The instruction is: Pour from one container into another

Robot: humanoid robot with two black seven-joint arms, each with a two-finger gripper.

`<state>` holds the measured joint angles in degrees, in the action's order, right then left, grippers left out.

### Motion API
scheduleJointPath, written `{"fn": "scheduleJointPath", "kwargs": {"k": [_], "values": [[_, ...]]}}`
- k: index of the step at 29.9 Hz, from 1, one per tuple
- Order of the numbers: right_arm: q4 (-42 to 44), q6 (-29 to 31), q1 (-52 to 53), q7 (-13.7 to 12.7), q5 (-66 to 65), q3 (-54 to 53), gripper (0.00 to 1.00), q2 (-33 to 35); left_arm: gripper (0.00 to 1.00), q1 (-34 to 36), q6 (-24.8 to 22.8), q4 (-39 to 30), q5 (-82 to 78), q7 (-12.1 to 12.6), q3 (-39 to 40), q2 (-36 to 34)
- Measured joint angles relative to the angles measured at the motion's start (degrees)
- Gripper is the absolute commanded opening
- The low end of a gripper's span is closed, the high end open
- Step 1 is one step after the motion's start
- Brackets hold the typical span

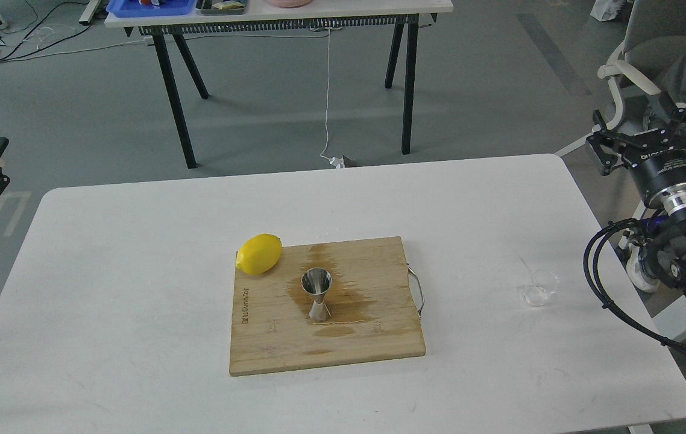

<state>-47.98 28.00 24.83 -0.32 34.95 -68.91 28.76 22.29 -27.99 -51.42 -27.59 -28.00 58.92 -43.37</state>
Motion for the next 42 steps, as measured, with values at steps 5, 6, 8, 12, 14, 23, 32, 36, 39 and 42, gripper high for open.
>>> {"fn": "scheduleJointPath", "kwargs": {"k": [5, 6, 8, 12, 14, 23, 32, 36, 39, 42], "values": [[-10.8, -8.7, -5.5, 0.1, 2.5, -8.0, 0.98, 0.3, 0.99, 0.0, 0.0, 0.0, -0.6, 0.0, -1.9, 1.7], [-12.7, -12.6, -6.6, 0.1, 2.5, -9.2, 0.98, 0.5, 0.99, 0.0, 0.0, 0.0, -0.9, 0.0, -2.0, 2.0], [-16.7, -21.3, -9.5, 0.1, 2.6, -11.6, 0.98, 1.7, 0.99, 0.0, 0.0, 0.0, -1.5, 0.0, -2.1, 2.4], [-21.5, -32.2, -15.7, -0.4, 2.6, -13.7, 0.98, 3.4, 0.99, -0.1, 0.0, 0.1, -2.1, 0.0, -2.1, 2.6], [-23.9, -35.7, -18.8, -0.9, 2.6, -14.0, 0.98, 4.6, 0.99, -0.2, 0.0, 0.3, -2.1, 0.0, -2.1, 2.6], [-28.8, -44.6, -28.2, -5.0, 2.8, -15.2, 0.98, 8.1, 0.99, -0.4, 0.0, 0.9, -2.9, 0.0, -2.2, 3.5], [-28.8, -45.7, -30.1, -7.2, 2.0, -8.4, 0.98, 8.1, 0.99, -0.7, 0.0, 1.0, -3.1, 0.0, -2.2, 3.7], [-28.8, -45.5, -29.7, -7.4, 1.9, -5.5, 0.98, 7.6, 0.99, -0.8, 0.0, 1.0, -3.1, 0.0, -2.2, 3.9], [-28.7, -45.5, -29.3, -7.5, 1.4, -3.9, 0.98, 7.4, 0.99, -0.9, 0.0, 1.0, -3.1, 0.0, -2.5, 3.9], [-27.8, -45.5, -28.4, -7.5, -0.6, -2.9, 0.98, 7.0, 0.99, -1.0, 0.0, 1.1, -3.1, 0.0, -2.8, 3.9]]}}
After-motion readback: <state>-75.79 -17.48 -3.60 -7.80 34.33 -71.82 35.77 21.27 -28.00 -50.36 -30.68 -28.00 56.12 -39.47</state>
